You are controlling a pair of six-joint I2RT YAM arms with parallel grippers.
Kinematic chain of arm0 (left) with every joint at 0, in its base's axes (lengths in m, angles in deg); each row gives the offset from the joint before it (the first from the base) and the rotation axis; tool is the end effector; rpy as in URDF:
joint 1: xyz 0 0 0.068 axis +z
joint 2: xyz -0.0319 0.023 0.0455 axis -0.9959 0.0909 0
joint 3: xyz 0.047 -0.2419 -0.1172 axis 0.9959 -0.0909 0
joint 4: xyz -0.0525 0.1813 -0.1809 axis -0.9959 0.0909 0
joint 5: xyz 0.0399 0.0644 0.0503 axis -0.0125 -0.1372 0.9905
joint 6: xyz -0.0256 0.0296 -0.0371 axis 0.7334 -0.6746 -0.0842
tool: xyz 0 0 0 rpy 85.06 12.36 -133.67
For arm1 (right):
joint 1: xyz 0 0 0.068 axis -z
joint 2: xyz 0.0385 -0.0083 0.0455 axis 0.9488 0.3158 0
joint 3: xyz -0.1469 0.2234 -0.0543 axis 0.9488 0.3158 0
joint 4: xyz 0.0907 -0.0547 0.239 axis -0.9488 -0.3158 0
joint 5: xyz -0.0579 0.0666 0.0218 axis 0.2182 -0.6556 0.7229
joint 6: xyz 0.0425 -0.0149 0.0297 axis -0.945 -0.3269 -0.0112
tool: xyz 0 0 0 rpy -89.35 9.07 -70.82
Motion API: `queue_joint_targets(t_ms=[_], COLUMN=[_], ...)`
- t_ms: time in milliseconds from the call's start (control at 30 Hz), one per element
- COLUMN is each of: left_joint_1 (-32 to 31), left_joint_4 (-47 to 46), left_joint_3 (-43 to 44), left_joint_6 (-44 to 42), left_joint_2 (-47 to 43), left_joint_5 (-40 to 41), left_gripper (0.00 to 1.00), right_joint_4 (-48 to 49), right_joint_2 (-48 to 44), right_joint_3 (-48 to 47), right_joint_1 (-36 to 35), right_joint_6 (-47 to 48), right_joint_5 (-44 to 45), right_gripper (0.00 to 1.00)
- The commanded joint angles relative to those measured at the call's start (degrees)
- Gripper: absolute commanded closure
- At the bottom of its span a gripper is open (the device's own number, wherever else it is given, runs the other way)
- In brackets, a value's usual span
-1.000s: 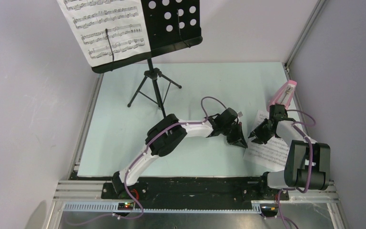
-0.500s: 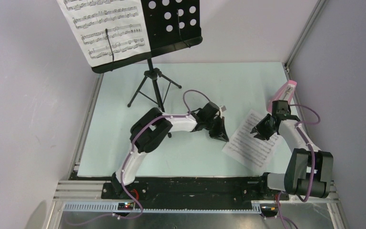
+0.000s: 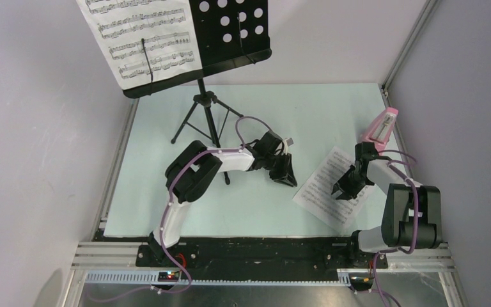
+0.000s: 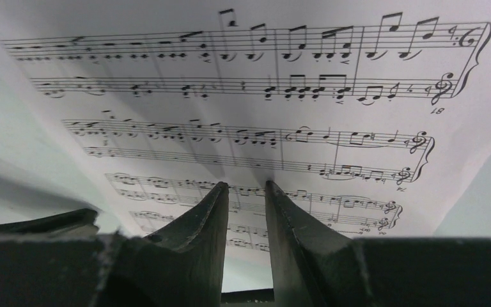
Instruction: Set up the instrument practice props
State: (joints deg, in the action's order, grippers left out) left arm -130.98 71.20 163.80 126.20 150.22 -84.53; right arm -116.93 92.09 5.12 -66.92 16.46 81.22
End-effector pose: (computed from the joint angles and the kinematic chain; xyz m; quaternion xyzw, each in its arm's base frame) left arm 0.2963 -0.3364 0.1187 0.1259 0.8982 -0.4174 0.0554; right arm 0.2249 -0.0136 0.1570 0.3615 0.9239 0.0962 0.0809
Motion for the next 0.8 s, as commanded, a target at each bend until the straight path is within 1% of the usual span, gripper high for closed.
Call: queue_joint_targets(t_ms=[0,33,67,100,133,200,367,567,700,767], left_joint_1=[-0.3,-0.2,-0.3,-0.3,-0.4,-0.6,-1.7,-4.5,-5.8,-6.1], left_joint_4=[1.2,1.2,1.2,1.2,1.1,1.1,1.8,4.9,5.2,5.3], left_joint_3=[3.5,4.4,4.8,5.6,6.1,7.3,8.2,8.6,9.2,9.5], left_joint_6=[-1.2,-1.1,-1.2,-1.2,-1.6,-1.4,0.8,0.5,1.7,2.4], left_joint_2=[1.3,1.5,2.0,2.5,3.0,3.8,6.0,7.0,7.6,7.9], left_joint_5=[-1.6,-2.2,-2.9,-3.4,-4.0,-4.9,-5.7,-4.1,-4.6,-4.9], left_gripper=[0.64,0.59,0.52,0.49,0.43,0.38,0.34,0.33,0.34,0.37], right_joint_4=[1.5,1.9,2.7,3.4,3.7,4.4,4.8,4.7,4.8,4.8], right_joint_2=[3.6,5.3,6.1,7.3,7.9,8.6,9.1,9.3,9.4,9.4], right_joint_3=[0.8,0.9,1.1,1.2,1.2,1.2,1.1,1.1,1.1,1.2], right_joint_1=[-0.4,-0.4,-0.5,-0.6,-0.8,-1.0,-0.4,-0.3,-0.3,-0.3], right_joint_6=[0.1,0.2,0.2,0.2,0.1,0.0,0.6,1.1,1.5,1.7], right_joint_5=[0.1,-0.7,-1.1,-1.9,-2.2,-2.7,-3.4,-4.2,-4.7,-5.0], right_gripper=[0.68,0.68,0.68,0.68,0.69,0.69,0.69,0.69,0.7,0.7])
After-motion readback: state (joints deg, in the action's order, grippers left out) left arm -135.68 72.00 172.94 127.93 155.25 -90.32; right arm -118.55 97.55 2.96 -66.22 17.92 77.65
